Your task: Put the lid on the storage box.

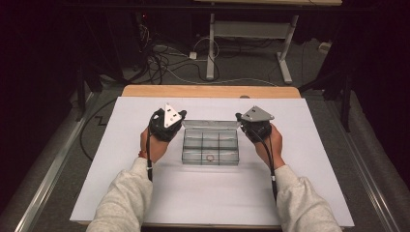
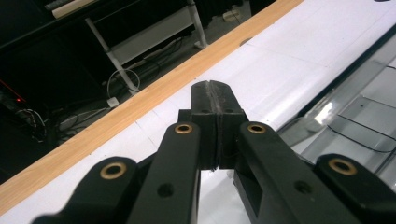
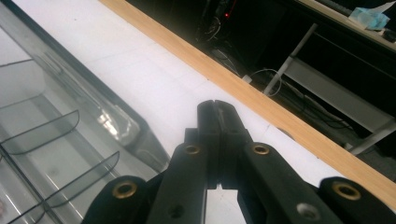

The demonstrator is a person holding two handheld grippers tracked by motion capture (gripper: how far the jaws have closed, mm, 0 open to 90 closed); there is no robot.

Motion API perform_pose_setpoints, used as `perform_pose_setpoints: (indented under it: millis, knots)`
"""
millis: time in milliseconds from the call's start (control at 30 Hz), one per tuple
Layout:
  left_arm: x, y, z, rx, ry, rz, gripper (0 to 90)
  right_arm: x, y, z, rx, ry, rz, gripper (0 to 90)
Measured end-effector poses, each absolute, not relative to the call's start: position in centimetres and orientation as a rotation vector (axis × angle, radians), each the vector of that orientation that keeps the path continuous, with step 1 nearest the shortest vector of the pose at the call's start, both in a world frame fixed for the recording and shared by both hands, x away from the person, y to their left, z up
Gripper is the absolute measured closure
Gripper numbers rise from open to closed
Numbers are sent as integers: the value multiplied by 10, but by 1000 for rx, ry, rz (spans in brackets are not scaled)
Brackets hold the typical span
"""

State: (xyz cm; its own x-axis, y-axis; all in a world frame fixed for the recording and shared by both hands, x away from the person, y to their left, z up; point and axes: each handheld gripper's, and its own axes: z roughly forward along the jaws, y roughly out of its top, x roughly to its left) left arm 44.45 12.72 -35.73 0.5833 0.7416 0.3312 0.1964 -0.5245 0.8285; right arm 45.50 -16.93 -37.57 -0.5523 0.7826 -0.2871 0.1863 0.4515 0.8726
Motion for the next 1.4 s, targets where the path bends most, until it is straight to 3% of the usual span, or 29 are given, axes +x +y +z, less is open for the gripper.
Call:
perform_pose_setpoints:
  millis: [1400]
  knots:
    - [416,124,-376,2056,739,960,870,424,-167,-390,767,1964,1038,900]
